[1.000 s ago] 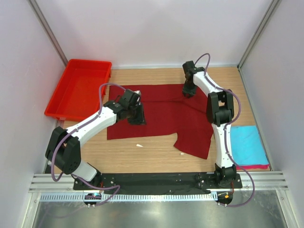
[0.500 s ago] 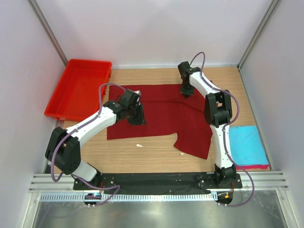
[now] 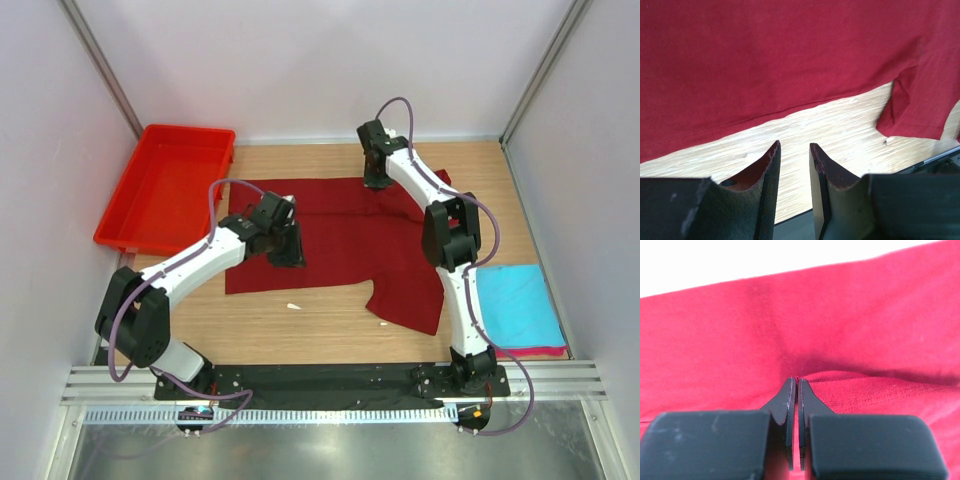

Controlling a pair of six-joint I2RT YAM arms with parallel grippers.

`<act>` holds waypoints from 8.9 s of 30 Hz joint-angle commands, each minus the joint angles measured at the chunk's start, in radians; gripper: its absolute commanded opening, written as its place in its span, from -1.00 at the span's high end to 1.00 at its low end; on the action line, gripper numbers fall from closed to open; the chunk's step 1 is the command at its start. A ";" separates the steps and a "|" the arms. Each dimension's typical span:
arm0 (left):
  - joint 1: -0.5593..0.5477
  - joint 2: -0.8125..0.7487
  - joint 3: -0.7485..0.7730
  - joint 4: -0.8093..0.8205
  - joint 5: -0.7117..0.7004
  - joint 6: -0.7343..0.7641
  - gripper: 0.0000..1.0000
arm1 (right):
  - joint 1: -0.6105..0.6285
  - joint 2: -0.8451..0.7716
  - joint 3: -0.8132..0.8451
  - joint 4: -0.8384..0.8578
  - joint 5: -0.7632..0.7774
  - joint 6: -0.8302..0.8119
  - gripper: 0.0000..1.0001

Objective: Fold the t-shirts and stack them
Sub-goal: Fold the tshirt

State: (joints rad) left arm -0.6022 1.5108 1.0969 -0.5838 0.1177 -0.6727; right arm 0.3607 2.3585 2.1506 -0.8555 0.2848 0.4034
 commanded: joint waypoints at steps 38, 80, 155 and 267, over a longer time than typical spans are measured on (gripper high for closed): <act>0.015 0.429 0.326 0.567 0.053 -0.208 0.23 | -0.210 -0.176 -0.080 0.162 -0.257 -0.086 -0.46; 0.030 0.986 0.850 0.650 -0.038 -0.590 0.32 | -0.479 -0.053 -0.279 0.369 -0.765 -0.081 -0.08; -0.011 0.839 0.811 0.650 -0.112 -0.317 1.00 | -0.483 -0.338 -0.658 0.754 -0.731 -0.014 0.97; -0.022 0.976 0.742 0.593 0.197 -0.413 0.64 | -0.474 -0.254 -0.536 0.653 -0.673 -0.034 0.91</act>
State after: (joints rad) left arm -0.6205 2.4947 1.8450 0.0891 0.3157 -1.0966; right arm -0.1127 2.0987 1.5810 -0.1806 -0.4538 0.4072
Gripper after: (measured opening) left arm 0.179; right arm 0.045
